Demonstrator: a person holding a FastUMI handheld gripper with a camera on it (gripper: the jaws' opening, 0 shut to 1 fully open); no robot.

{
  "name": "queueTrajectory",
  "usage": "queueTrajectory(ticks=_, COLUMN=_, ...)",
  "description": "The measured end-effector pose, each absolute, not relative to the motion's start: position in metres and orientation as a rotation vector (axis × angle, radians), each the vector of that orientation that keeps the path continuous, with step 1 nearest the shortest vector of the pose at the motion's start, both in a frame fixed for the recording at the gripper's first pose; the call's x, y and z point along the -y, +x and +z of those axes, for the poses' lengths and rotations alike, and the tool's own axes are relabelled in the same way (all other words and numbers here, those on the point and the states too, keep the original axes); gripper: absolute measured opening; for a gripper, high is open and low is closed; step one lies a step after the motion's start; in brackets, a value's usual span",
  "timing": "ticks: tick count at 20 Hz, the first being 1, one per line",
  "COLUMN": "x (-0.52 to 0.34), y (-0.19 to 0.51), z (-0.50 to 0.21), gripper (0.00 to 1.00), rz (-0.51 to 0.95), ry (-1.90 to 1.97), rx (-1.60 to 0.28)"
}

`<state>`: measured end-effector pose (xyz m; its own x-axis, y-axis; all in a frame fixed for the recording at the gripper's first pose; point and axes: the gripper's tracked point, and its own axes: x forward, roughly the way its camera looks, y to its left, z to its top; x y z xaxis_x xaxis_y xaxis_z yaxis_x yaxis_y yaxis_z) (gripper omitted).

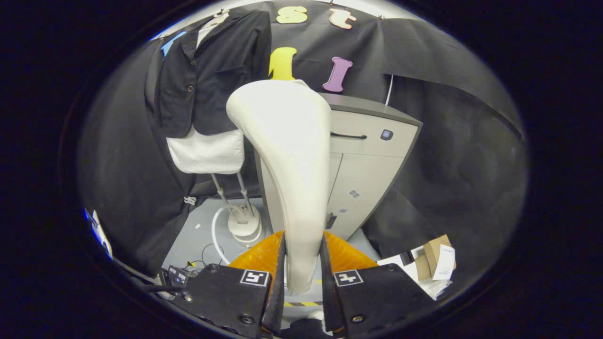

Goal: Iron the clothes twice with a garment steamer, once on the left side and once on the right side.

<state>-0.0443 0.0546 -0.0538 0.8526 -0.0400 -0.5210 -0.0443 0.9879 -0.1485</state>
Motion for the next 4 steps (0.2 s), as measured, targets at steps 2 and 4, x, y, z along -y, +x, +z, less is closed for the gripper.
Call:
queueTrajectory(ticks=2, x=-0.033, y=-0.052, z=-0.061, gripper=0.37, rz=0.021, ry=-0.151, rx=-0.569)
queueTrajectory(ticks=4, x=-0.011, y=-0.057, z=-0.067, gripper=0.37, rz=0.048, ry=-0.169, rx=-0.579)
